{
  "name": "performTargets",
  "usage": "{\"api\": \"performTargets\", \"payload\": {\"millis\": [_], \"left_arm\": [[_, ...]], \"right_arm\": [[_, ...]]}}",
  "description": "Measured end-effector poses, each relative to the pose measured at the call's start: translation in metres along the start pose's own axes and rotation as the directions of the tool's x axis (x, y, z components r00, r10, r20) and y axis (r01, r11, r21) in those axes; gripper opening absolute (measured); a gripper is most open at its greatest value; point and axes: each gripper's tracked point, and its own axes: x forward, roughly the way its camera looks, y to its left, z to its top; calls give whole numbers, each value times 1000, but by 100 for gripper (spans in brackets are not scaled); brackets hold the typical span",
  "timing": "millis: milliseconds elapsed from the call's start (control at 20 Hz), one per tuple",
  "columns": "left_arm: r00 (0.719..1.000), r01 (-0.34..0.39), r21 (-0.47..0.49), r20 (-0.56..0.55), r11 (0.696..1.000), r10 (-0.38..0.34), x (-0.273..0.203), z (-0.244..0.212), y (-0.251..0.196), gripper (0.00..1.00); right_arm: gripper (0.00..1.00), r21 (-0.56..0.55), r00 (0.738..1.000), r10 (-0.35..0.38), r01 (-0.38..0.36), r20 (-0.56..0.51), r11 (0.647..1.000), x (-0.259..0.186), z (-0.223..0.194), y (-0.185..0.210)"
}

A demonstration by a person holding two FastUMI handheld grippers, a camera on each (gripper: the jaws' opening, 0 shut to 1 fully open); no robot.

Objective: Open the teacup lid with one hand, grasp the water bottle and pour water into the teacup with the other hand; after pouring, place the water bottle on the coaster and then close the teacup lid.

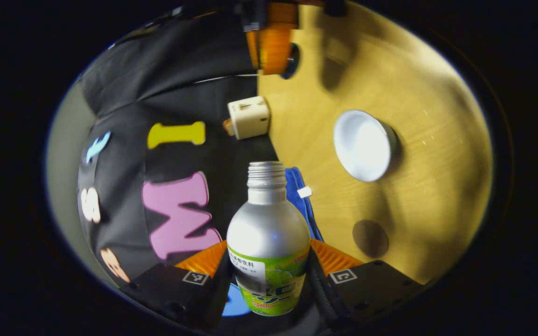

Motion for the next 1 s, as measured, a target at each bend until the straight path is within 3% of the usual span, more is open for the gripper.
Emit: {"api": "performTargets", "payload": {"millis": [100, 150, 200, 250, 350, 500, 600, 750, 800, 850, 900, 1000], "left_arm": [[997, -78, -249, -34, 965, 72, -8, -11, 17, 78], [993, -117, -366, -55, 923, 104, -17, -18, 25, 78], [990, -142, -488, -73, 861, 122, -24, -24, 29, 78], [987, -159, -601, -94, 783, 129, -31, -29, 29, 78], [983, -175, -786, -110, 593, 145, -34, -39, 32, 78], [982, -149, -945, -107, 291, 156, -17, -48, 39, 78], [978, -162, -976, -139, 146, 156, -8, -69, 29, 78], [986, -104, -993, -110, -52, 124, 23, -75, 3, 78], [987, -99, -990, -110, -99, 113, 33, -80, -5, 78], [986, -110, -986, -124, -125, 110, 41, -87, -12, 78], [982, -138, -981, -153, -137, 110, 49, -97, -17, 79], [979, -156, -979, -171, -133, 111, 62, -104, -24, 80]], "right_arm": [[27, 0, 1000, 0, 0, 0, 1000, 0, 0, 0], [27, 0, 1000, -1, 1, -1, 1000, 0, 0, 0], [27, 0, 1000, 0, 0, -1, 1000, 0, 0, 0], [27, 0, 1000, 0, 0, -1, 1000, 0, 0, 0], [27, 0, 1000, 0, 0, -1, 1000, 0, 0, 0], [26, 0, 1000, 0, 0, -1, 1000, 0, 0, 0], [26, 0, 1000, 0, 0, -1, 1000, 0, 0, 0], [27, 0, 1000, 1, -1, -1, 1000, 0, 0, 0], [27, 0, 1000, 1, -1, -1, 1000, 0, 0, 0], [27, 0, 1000, 1, -1, -1, 1000, 0, 0, 0], [27, 0, 1000, 1, -1, 0, 1000, 0, 0, 0], [27, 0, 1000, 0, 0, 0, 1000, 0, 0, 0]]}}
